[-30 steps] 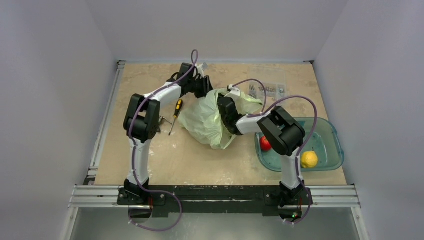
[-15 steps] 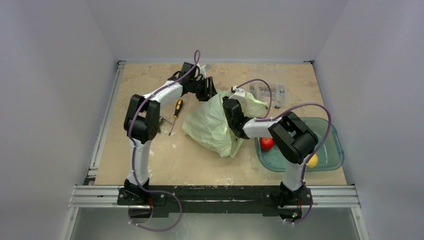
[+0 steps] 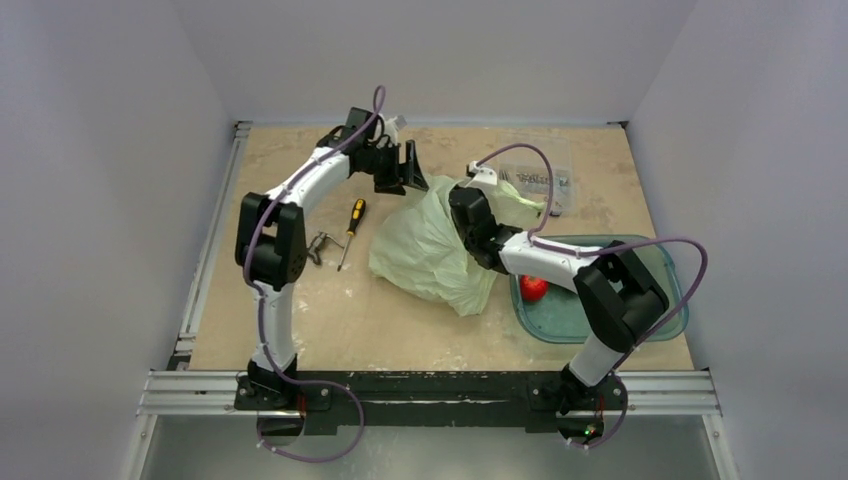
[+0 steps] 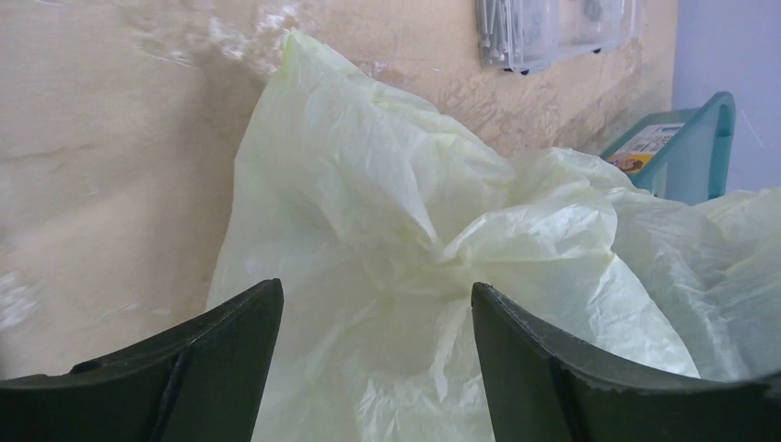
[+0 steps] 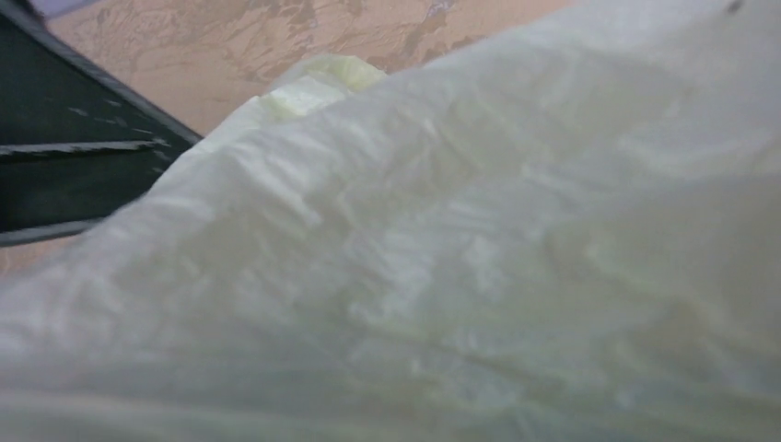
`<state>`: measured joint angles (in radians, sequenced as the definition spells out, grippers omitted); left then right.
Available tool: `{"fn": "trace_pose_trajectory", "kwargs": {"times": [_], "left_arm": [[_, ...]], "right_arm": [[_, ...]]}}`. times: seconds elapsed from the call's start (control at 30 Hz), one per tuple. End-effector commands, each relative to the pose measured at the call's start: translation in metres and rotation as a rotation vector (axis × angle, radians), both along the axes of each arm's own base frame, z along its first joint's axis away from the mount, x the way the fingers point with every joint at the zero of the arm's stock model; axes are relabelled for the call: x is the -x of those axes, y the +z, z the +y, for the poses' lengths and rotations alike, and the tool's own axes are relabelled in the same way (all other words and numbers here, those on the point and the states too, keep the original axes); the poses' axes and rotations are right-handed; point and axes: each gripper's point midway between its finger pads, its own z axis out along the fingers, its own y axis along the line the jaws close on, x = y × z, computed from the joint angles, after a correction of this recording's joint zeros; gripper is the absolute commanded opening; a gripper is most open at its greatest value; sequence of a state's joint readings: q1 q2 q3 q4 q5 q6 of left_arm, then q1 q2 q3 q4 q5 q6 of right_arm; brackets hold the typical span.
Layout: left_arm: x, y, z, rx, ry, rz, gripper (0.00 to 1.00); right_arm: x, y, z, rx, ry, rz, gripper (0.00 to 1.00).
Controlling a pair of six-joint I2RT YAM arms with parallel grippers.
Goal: Take the fake fruits out of the plastic bag
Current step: Take out the fake fruit from the plastic bag.
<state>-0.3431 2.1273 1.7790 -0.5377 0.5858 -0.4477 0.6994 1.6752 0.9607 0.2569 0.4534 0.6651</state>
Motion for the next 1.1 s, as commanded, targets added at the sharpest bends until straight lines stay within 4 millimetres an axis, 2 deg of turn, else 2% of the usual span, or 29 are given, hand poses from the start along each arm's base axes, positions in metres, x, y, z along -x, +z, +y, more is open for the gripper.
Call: {"fn": "trace_pose_trajectory", "kwargs": {"times": [0.0, 0.1, 0.17, 0.27, 0.33, 0.5, 0.57, 0.67, 0.73, 0.87, 0.93, 1.0, 1.07], "left_arm": [[0.002, 0.091, 0.041, -0.061, 0.045, -0.204, 0.75], [0.019, 0.106, 0.056, -0.103, 0.078, -0.234, 0.75], [0.031, 0.108, 0.064, -0.115, 0.101, -0.245, 0.75], [0.051, 0.097, 0.081, -0.165, 0.145, -0.235, 0.76], [0.065, 0.094, 0.084, -0.161, 0.148, -0.229, 0.76], [0.107, 0.097, 0.078, -0.033, 0.139, -0.239, 0.75], [0.123, 0.105, 0.073, 0.017, 0.130, -0.292, 0.76], [0.147, 0.110, 0.060, 0.042, 0.088, -0.382, 0.86], [0.157, 0.108, 0.052, 0.037, 0.069, -0.434, 0.89], [0.166, 0.079, 0.036, 0.102, 0.098, -0.341, 0.86], [0.164, 0.063, 0.027, 0.125, 0.108, -0.298, 0.85], [0.155, 0.044, 0.023, 0.120, 0.144, -0.273, 0.86], [0.137, 0.028, 0.027, 0.076, 0.215, -0.255, 0.86]], "right_arm": [[-0.001, 0.036, -0.005, 0.040, -0.003, -0.030, 0.00], [0.005, 0.042, -0.009, 0.059, -0.003, -0.016, 0.00], [0.010, 0.044, -0.012, 0.076, 0.009, -0.006, 0.00], [0.018, 0.047, -0.016, 0.096, 0.028, 0.004, 0.00], [0.024, 0.045, -0.021, 0.119, 0.034, 0.022, 0.00], [0.035, 0.051, -0.030, 0.137, 0.045, 0.024, 0.00], [0.039, 0.054, -0.031, 0.132, 0.060, 0.023, 0.00], [0.043, 0.049, -0.028, 0.147, 0.092, 0.041, 0.00], [0.045, 0.044, -0.027, 0.164, 0.114, 0.063, 0.00], [0.049, 0.042, -0.026, 0.183, 0.143, 0.089, 0.00], [0.052, 0.045, -0.019, 0.165, 0.181, 0.085, 0.00], [0.053, 0.049, -0.009, 0.147, 0.226, 0.094, 0.00], [0.056, 0.051, -0.003, 0.151, 0.263, 0.121, 0.00]]}}
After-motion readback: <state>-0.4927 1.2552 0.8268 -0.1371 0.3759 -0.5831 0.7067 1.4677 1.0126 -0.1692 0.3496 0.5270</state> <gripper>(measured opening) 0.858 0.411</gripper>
